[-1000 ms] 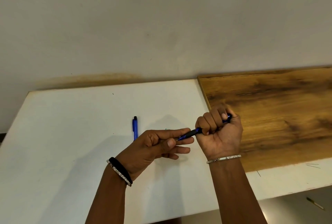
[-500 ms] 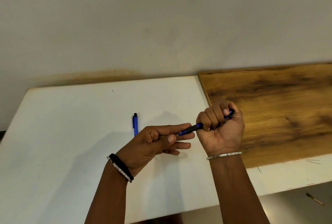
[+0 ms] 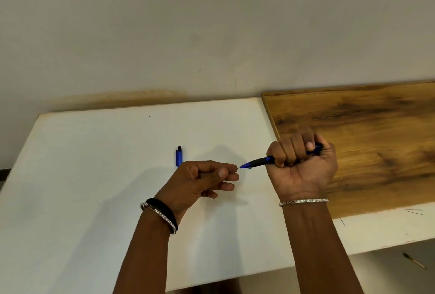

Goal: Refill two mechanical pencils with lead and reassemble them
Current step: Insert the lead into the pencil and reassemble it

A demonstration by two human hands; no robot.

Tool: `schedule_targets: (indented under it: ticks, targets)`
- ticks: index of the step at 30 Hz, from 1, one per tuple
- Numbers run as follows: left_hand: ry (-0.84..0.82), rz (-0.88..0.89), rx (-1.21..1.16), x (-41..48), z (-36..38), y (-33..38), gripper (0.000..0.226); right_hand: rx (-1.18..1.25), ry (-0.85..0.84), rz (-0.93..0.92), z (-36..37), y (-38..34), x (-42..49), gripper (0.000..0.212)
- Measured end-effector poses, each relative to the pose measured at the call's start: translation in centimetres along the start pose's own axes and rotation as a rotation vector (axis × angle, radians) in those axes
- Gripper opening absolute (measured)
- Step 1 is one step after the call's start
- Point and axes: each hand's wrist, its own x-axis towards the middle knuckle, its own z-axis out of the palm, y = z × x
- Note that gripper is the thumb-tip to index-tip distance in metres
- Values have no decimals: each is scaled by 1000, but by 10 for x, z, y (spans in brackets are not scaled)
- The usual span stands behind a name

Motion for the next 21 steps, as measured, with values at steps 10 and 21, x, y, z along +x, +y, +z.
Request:
schedule_targets:
  ticks: [10, 21]
  targets:
    - [-12, -9, -22, 0, 3, 1, 31, -22, 29, 5, -2, 2, -1, 47]
    - [188, -56, 60, 3, 2, 0, 16, -50, 101, -102, -6, 2, -4, 46]
